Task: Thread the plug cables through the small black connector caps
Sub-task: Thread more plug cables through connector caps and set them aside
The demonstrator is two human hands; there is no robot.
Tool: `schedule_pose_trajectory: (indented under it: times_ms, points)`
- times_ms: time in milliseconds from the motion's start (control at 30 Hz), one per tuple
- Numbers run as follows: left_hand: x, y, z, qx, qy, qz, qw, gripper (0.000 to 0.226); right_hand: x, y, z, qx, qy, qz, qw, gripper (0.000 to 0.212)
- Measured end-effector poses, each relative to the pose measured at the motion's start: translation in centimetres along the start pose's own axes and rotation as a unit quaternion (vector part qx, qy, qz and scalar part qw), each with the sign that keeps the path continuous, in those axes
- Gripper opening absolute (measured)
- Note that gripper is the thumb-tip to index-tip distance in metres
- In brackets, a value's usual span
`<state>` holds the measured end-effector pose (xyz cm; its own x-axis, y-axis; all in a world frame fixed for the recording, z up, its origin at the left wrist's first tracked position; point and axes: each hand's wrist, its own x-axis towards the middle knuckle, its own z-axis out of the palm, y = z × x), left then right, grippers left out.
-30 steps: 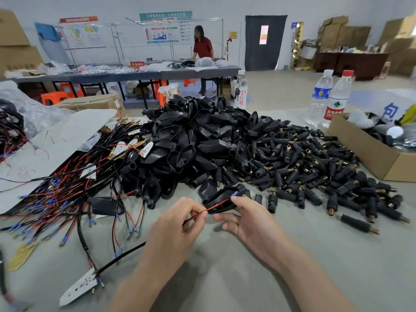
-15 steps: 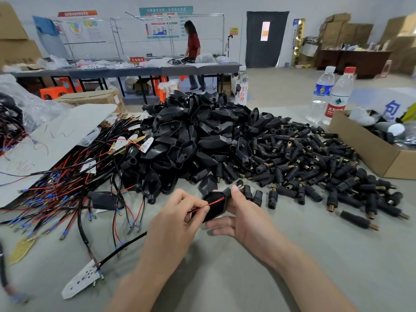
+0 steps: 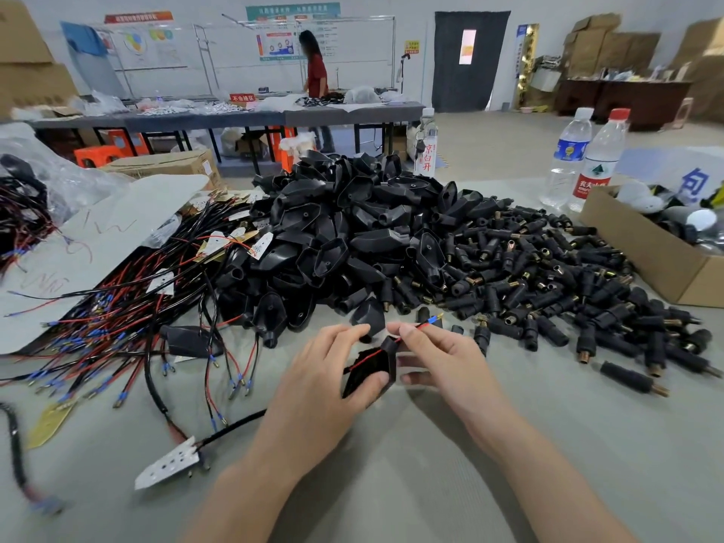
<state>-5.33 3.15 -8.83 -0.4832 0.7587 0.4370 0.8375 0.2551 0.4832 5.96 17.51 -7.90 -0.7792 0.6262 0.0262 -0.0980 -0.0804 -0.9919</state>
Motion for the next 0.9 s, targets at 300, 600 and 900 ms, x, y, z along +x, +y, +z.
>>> schedule_pose_trajectory:
  times_ms: [300,600,900]
  points:
    - [-0.2,0.8,0.2,0.014,-0.035,0.037,0.999,0.053,0.3,-0.1,-0.7,-0.07,0.016,-0.06,0.996,0.017]
    - [0.0,0.5,-0.3,0.113,-0.015,0.063,0.991,0.054,0.8,-2.0,-3.9,0.014,0.194,-0.113,0.974,0.015]
    - [-0.2,2.0,0.3,0.165,0.001,0.065,0.984,0.061,1.0,-1.7,-3.6,0.036,0.21,-0.095,0.972,0.017]
